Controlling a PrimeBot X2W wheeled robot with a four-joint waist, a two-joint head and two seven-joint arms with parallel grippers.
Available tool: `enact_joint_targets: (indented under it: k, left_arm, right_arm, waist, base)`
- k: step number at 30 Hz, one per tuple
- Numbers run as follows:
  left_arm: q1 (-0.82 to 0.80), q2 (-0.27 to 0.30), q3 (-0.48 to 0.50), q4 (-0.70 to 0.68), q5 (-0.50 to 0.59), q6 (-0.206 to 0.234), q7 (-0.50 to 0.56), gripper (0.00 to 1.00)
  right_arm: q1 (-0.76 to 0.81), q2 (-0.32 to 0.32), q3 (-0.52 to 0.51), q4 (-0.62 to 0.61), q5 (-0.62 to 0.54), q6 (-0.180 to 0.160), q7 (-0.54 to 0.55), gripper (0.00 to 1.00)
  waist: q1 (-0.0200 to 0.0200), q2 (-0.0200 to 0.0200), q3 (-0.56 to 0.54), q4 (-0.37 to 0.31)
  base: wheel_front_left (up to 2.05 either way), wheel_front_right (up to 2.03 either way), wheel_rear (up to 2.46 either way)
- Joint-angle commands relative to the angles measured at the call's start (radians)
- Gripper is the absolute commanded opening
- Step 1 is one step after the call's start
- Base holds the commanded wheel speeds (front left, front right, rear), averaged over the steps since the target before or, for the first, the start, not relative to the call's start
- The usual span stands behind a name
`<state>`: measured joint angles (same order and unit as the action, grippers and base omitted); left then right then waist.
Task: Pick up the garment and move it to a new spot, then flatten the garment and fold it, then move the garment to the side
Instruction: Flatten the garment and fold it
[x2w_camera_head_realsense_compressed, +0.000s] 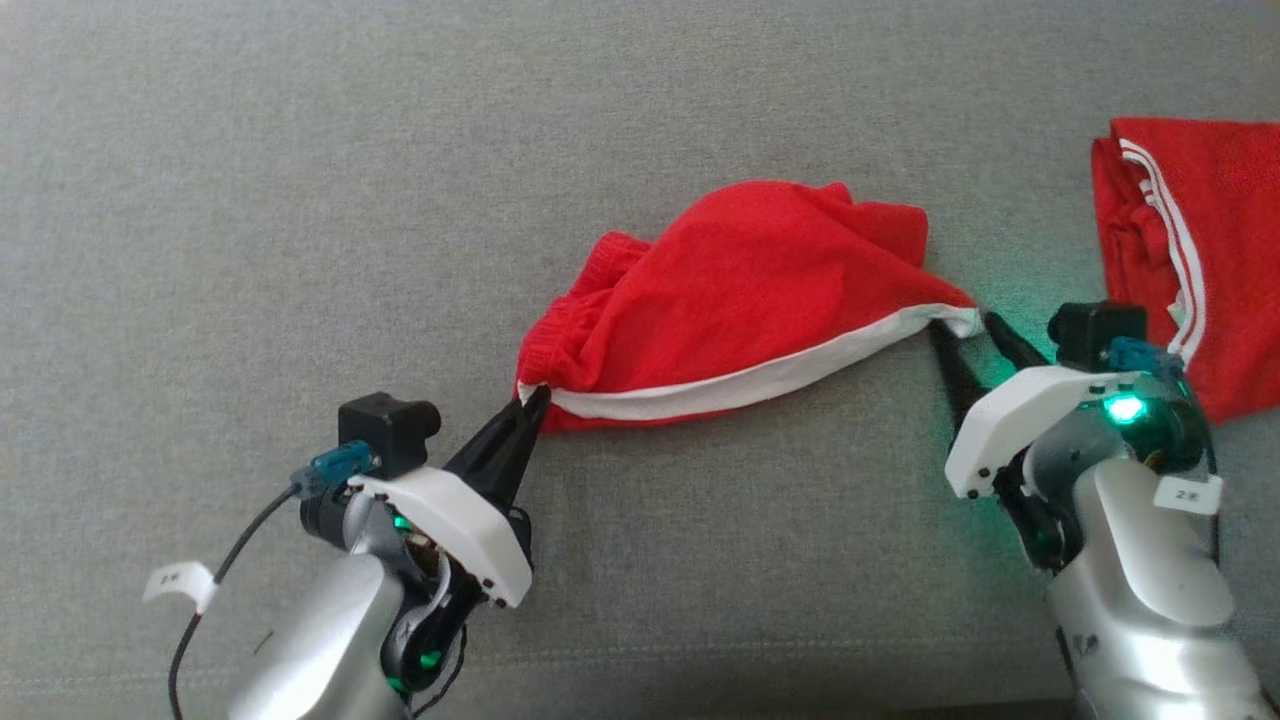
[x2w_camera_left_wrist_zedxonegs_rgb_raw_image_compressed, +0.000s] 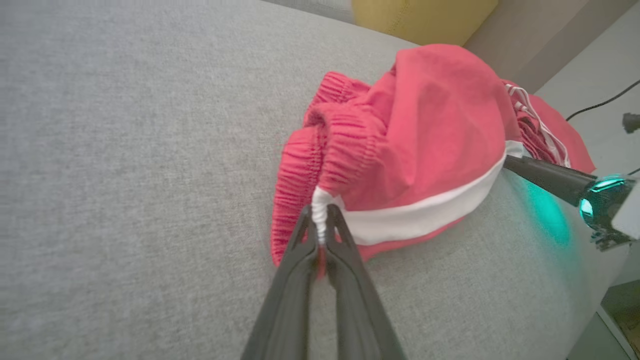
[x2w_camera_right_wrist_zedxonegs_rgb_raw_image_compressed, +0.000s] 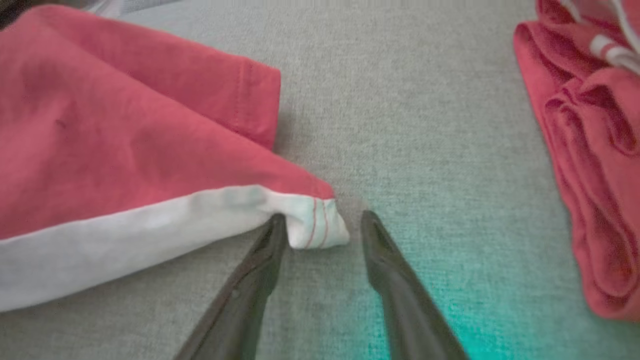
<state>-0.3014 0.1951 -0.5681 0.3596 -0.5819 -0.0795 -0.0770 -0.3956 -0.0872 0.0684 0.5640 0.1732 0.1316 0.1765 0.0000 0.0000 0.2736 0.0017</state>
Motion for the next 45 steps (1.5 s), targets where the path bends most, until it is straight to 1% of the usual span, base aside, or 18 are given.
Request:
enact_joint_targets:
  k: [1,6,10,15,20,21,28,35,40,45]
  left_arm:
    - [-0.047,0.016,0.034,-0.038,0.012,-0.001,-0.02,0.0]
    - [-0.039,0.025,0.038,-0.058,0.011,0.004,-0.031,0.0]
    - [-0.026,0.037,0.043,-0.085,0.01,0.015,-0.035,0.0]
    - [-0.006,0.055,0.053,-0.131,0.008,0.031,-0.037,0.0]
    - [0.01,0.076,0.075,-0.205,0.007,0.055,-0.049,0.0]
    - [0.011,0.087,0.088,-0.246,0.006,0.066,-0.051,0.0]
    - [-0.031,0.127,0.135,-0.415,0.007,0.097,-0.025,0.0]
    - [-0.134,0.167,0.196,-0.553,-0.009,0.114,0.033,0.0]
    - [-0.229,0.19,0.235,-0.628,-0.012,0.126,0.075,0.0]
    - [-0.286,0.196,0.251,-0.651,-0.019,0.134,0.103,0.0]
  right_arm:
    - [-0.026,-0.01,0.031,-0.006,0.018,-0.001,-0.019,0.0]
    - [-0.022,-0.021,0.045,-0.016,0.039,-0.001,-0.063,0.0]
    - [-0.001,-0.035,0.057,-0.06,0.055,-0.001,-0.098,0.0]
    - [0.049,-0.045,0.051,-0.165,0.061,-0.001,-0.127,0.0]
    - [0.098,-0.047,0.027,-0.302,0.05,-0.001,-0.134,0.0]
    - [0.111,-0.049,0.02,-0.365,0.045,-0.001,-0.128,0.0]
    - [0.125,-0.064,-0.017,-0.61,0.021,-0.001,-0.072,0.0]
    - [0.067,-0.097,-0.085,-0.833,-0.003,-0.001,0.009,0.0]
    - [-0.003,-0.121,-0.122,-0.945,-0.013,-0.001,0.08,0.0]
    - [-0.048,-0.129,-0.131,-0.986,-0.005,-0.001,0.132,0.0]
  waist:
    - [0.0,0.0,0.002,0.003]
    - [0.0,0.0,-0.001,0.0]
    - [0.0,0.0,-0.012,-0.007]
    - [0.0,0.0,-0.036,-0.016]
    - [0.0,0.0,-0.065,-0.024]
    - [0.0,0.0,-0.077,-0.025]
    - [0.0,0.0,-0.131,-0.02]
    - [0.0,0.0,-0.185,-0.015]
    - [0.0,0.0,-0.207,-0.015]
    - [0.0,0.0,-0.212,-0.019]
  base:
    - [0.0,0.0,0.0]
    - [0.0,0.0,0.0]
    - [0.0,0.0,0.0]
    - [0.0,0.0,0.0]
    - [0.0,0.0,0.0]
    - [0.0,0.0,0.0]
    - [0.0,0.0,0.0]
    - [0.0,0.0,0.0]
    - [0.0,0.0,0.0]
    - [0.0,0.0,0.0]
